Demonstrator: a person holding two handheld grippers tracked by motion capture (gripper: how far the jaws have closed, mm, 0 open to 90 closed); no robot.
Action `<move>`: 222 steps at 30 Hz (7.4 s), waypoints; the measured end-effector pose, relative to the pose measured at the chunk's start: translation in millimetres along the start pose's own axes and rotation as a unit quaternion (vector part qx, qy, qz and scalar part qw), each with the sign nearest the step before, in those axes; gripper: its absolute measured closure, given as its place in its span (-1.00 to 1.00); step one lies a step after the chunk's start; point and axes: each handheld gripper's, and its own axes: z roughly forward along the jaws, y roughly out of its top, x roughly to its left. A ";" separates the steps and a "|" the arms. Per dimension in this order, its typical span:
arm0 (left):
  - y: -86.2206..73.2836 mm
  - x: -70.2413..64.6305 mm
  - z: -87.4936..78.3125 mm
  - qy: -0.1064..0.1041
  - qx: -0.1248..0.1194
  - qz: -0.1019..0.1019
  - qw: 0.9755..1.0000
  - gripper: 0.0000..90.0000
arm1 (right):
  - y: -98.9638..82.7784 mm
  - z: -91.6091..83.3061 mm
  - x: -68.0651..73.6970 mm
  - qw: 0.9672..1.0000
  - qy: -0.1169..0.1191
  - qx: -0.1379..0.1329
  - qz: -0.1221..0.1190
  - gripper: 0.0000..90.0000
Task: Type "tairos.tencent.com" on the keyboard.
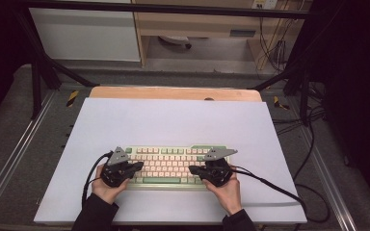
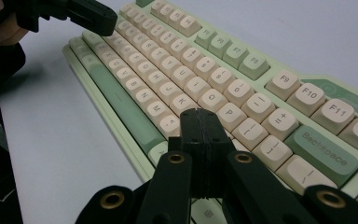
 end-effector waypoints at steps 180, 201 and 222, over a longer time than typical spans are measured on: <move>9.4 -6.9 2.9 -0.003 -0.002 0.006 1.000 1.00 | -3.0 -4.7 -6.3 1.000 -0.011 0.009 0.002 1.00; -10.8 6.2 -17.7 -0.002 -0.018 -0.019 1.000 1.00 | -2.7 20.9 1.0 1.000 0.009 0.019 -0.003 1.00; -12.1 6.2 -15.2 -0.004 -0.014 -0.016 1.000 1.00 | -6.7 28.3 2.3 1.000 0.013 0.026 -0.004 1.00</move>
